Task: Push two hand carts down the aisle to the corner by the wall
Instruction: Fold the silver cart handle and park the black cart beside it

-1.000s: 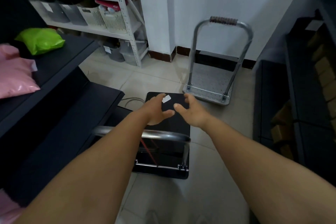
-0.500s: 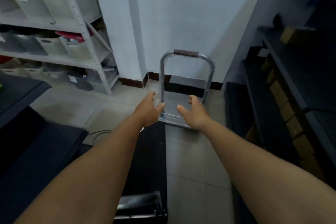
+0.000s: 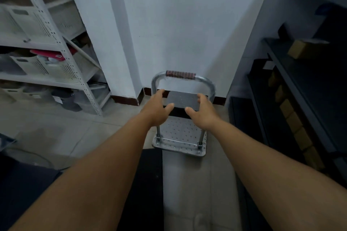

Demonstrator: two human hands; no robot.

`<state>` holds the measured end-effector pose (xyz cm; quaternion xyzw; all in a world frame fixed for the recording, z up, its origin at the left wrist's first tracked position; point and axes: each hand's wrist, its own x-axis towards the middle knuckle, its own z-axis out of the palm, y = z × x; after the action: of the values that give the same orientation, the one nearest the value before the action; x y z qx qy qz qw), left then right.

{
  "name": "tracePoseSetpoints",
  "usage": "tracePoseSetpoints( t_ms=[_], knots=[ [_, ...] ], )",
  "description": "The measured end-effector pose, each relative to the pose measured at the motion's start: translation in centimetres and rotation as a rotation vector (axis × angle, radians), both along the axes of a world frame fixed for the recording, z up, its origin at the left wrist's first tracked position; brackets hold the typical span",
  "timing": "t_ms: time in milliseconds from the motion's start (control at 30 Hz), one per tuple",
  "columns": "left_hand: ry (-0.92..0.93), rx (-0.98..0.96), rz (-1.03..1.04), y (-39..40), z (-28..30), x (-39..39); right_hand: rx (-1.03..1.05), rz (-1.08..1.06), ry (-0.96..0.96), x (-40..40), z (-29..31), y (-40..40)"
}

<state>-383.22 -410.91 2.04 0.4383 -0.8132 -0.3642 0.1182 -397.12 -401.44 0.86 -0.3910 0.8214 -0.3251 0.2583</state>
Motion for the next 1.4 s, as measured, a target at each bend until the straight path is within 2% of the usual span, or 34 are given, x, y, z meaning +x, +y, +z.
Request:
tracePoseSetpoints(
  t_ms=[200,400,733,933,1100,1267,1400],
  knots=[
    [-0.117,-0.093,0.067,-6.6,-1.8,-8.1,0.108,0.091,0.152,-9.0,-1.4,-7.0],
    [-0.323,-0.193,-0.030,-12.5,-4.4,-15.3,0.176,0.188,0.334,-16.8,-2.9,-12.5],
    [-0.560,-0.216,-0.069,-19.4,-8.6,-20.3,0.343,0.340,0.299,-22.7,-7.8,-19.5],
    [-0.765,-0.389,-0.048,-21.9,-8.7,-21.8,0.279,0.332,0.342,-24.3,-9.0,-20.6],
    [-0.741,-0.390,0.037,-21.4,-9.1,-23.2,0.261,0.362,0.311,-24.6,-9.2,-19.7],
    [-0.726,-0.475,0.020,-19.3,-10.2,-24.0,0.290,0.342,0.341,-25.7,-8.9,-17.9],
    [-0.663,-0.374,-0.037,-18.1,-10.1,-24.2,0.291,0.320,0.363,-26.2,-8.6,-16.2]
  ],
)
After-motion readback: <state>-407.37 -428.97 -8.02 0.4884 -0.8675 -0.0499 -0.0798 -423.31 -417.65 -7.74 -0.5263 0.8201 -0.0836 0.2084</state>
